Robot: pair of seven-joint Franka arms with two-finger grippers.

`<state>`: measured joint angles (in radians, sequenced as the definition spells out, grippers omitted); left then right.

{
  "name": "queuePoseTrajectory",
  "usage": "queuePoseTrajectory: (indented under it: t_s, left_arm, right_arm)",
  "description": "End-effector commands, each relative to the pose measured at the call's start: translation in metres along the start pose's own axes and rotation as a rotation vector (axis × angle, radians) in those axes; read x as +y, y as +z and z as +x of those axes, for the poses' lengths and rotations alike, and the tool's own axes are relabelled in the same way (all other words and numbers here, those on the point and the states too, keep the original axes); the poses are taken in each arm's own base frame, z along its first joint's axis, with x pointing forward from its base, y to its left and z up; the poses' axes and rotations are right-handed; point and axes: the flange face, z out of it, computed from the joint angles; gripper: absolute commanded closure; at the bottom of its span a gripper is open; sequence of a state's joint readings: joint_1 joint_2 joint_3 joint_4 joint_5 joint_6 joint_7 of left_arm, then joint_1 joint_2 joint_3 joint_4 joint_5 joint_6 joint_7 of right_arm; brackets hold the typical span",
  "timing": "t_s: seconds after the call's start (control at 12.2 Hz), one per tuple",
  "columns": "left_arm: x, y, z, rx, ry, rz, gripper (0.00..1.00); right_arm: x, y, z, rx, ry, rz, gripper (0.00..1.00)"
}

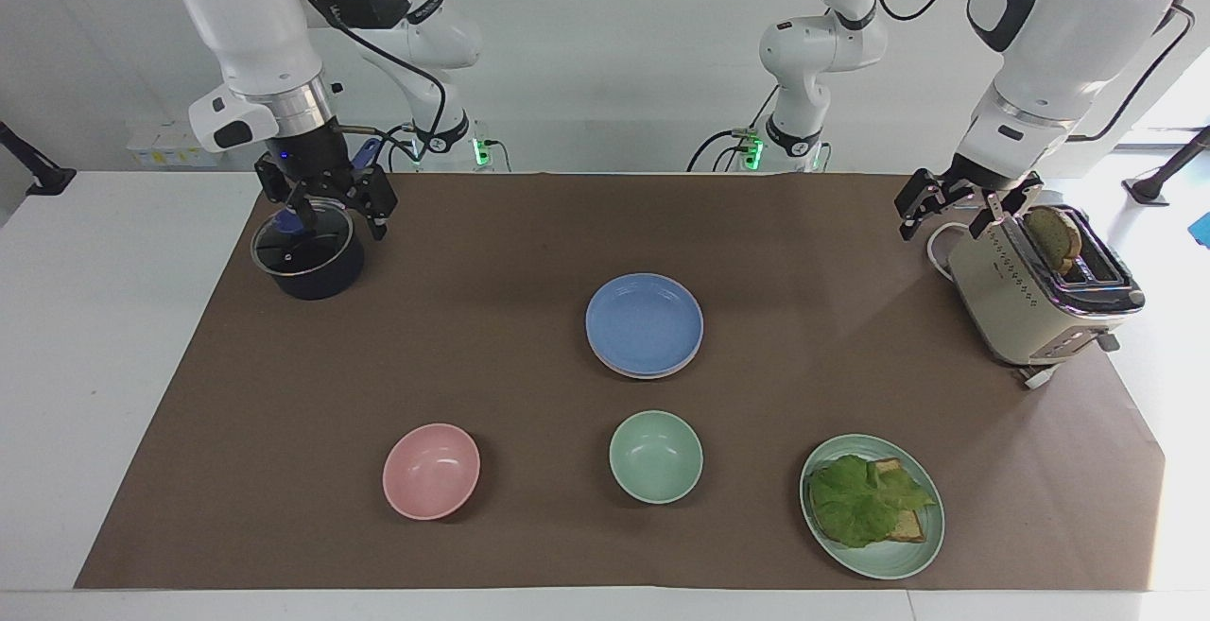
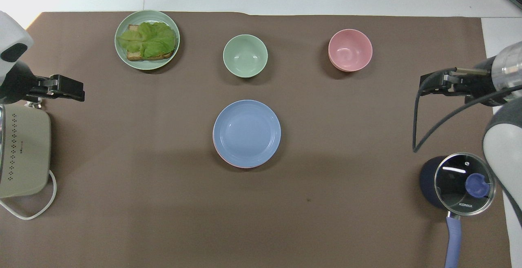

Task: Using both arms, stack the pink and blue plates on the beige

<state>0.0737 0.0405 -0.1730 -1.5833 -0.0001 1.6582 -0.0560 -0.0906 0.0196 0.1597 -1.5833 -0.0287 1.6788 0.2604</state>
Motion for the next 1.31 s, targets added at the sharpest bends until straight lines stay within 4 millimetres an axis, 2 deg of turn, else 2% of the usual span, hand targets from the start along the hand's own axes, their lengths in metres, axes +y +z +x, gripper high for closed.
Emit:
queuePoseTrajectory:
  t_s: [0.0,0.24,0.41,0.9,1.22]
  left_arm:
    - [-0.004,-0.002,-0.002,-0.006,0.004,0.014,0.0]
    - [-0.004,-0.002,-0.002,-0.006,0.004,0.013,0.0]
    - [-0.004,-0.002,-0.002,-0.006,0.004,0.013,0.0]
    - [-0.004,-0.002,-0.002,-0.006,0.004,0.015,0.0]
    - [-0.004,-0.002,-0.002,-0.006,0.004,0.013,0.0]
  right_arm:
    - [0.009,-0.026,-0.012,0.007,-0.023,-0.029,0.0]
    - [0.02,-0.032,-0.013,0.016,-0.03,-0.023,0.0]
    - [0.038,-0.03,-0.012,-0.008,-0.084,-0.017,0.0]
    - [0.022,-0.03,-0.021,-0.042,-0.127,-0.019,0.0]
    - [0.034,-0.032,-0.024,-0.068,-0.1,0.001,0.0]
